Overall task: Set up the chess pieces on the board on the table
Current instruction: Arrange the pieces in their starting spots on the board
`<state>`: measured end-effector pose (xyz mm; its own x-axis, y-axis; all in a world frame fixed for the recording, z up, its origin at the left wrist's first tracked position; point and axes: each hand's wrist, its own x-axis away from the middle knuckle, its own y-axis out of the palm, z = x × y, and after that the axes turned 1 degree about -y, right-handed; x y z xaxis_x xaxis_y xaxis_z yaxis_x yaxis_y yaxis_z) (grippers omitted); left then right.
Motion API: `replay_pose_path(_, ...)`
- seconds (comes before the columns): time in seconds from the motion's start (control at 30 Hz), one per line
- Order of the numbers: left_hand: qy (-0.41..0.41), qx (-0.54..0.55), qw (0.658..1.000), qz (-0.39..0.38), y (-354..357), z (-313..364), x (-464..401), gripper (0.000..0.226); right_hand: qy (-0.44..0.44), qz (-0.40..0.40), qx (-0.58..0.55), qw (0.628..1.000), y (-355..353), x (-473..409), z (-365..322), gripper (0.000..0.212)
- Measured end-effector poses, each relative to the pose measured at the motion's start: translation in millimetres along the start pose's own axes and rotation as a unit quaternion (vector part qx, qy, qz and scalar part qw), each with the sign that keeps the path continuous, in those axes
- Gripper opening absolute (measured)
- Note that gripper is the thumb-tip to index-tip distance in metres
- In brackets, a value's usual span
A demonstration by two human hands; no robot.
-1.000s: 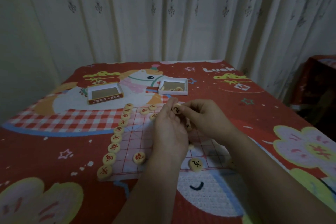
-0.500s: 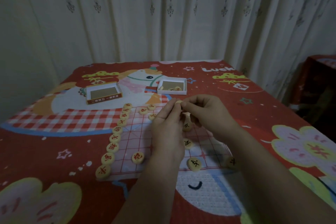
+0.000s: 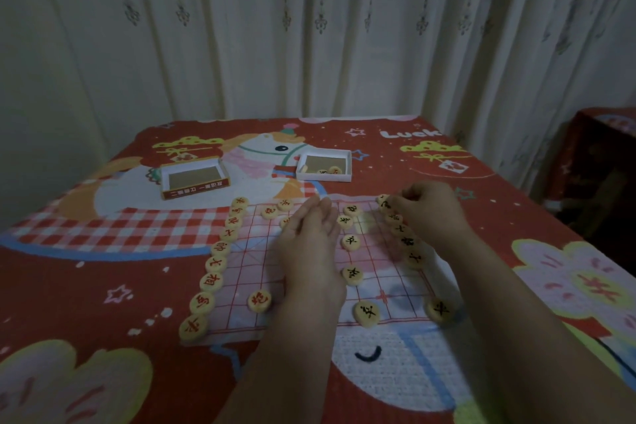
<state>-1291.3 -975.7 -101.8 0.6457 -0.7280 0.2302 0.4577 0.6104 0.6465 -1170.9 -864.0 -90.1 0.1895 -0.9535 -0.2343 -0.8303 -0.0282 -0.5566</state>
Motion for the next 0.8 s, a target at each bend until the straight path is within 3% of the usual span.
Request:
replay_pose_path(0.13,0.0,0.007,1.0,0.0,0,0,0,0.017,-0.003,-0.047,0.004,0.999,-2,6,-5,0.026)
replay_pose_path(0.23,-0.006,0.011,1.0,0.003,0,1,-1,0.017,-0.009,-0.139,-0.022,0.99,-17,12,-11,0.026)
replay_pose_path(0.37,-0.011,0.01,1.0,0.015,0,0,-1,0.016,-0.021,-0.366,0.026,0.93,-38,18,-16,0.008)
replay_pose_path(0.47,-0.006,0.009,1.0,0.02,1,0,-2,0.016,-0.016,-0.445,0.095,0.89,-35,21,-21,0.005)
replay_pose_path(0.7,-0.001,0.006,1.0,0.021,2,-1,-2,0.014,-0.032,-0.433,0.14,0.89,-29,21,-22,0.007)
replay_pose_path(0.8,-0.001,0.008,1.0,0.021,2,0,-1,0.015,-0.052,-0.334,0.115,0.934,-31,18,-19,0.012)
